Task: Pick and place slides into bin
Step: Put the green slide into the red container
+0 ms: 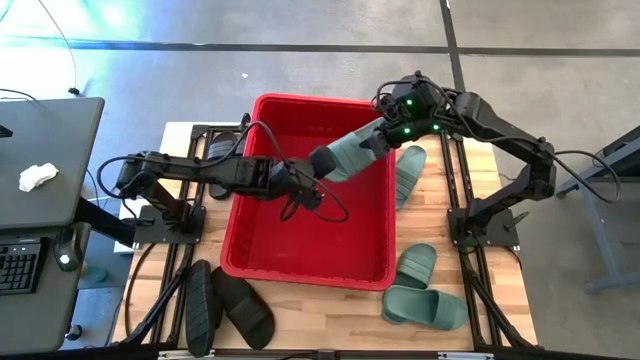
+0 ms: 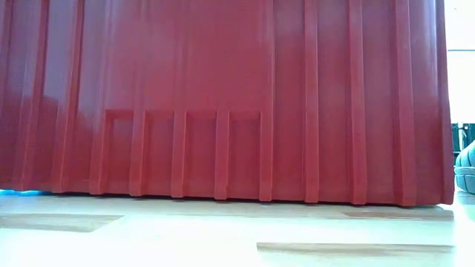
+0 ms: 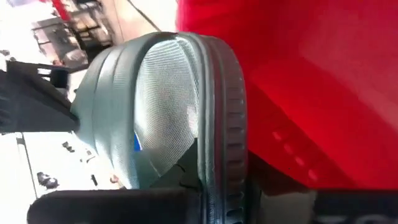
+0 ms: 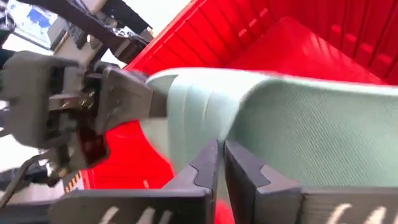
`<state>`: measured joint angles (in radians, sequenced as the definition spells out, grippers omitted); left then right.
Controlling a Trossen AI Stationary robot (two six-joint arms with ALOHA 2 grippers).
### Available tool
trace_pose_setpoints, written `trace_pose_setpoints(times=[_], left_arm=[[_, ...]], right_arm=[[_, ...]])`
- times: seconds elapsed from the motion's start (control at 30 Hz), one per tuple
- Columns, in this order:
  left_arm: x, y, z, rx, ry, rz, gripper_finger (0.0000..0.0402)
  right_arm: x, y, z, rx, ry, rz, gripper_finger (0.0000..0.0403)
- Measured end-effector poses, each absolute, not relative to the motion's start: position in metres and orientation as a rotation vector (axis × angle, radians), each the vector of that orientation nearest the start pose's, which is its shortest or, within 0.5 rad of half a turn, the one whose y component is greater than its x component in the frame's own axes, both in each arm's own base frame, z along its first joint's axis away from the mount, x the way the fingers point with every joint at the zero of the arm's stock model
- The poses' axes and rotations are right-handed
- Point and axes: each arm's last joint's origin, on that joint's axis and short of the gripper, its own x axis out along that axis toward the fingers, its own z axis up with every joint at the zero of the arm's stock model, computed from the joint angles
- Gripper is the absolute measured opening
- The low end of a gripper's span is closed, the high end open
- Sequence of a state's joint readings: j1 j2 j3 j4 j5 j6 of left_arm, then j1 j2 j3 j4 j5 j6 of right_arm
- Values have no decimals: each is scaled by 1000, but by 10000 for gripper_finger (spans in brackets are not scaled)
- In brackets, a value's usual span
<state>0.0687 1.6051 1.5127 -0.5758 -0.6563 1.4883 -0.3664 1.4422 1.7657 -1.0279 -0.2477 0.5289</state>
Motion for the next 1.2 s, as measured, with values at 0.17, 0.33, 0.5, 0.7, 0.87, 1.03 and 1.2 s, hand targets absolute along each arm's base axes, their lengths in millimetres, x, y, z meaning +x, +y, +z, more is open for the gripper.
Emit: trace_pose_setpoints(times=[0.17, 0.33, 0.5, 0.7, 0.87, 1.03, 1.2], left_arm=[[337, 34, 344, 1609, 1164, -19, 25], [317, 27, 348, 1551, 1203, -81, 25], [290, 22, 362, 1415, 1088, -249, 25], [268, 21, 372, 1300, 891, -525, 25], [267, 48, 371, 1253, 855, -557, 25], [268, 86, 366, 1166, 842, -507, 25], [270, 116, 347, 1128, 774, -522, 25]], right_arm=[[255, -89, 440, 703, 636, -214, 61], [249, -86, 444, 677, 633, -209, 109], [236, -83, 451, 631, 613, -232, 123], [228, -80, 455, 580, 596, -258, 124], [229, -78, 455, 506, 604, -297, 124], [232, -69, 454, 385, 614, -376, 124], [239, -66, 446, 319, 616, -412, 124]])
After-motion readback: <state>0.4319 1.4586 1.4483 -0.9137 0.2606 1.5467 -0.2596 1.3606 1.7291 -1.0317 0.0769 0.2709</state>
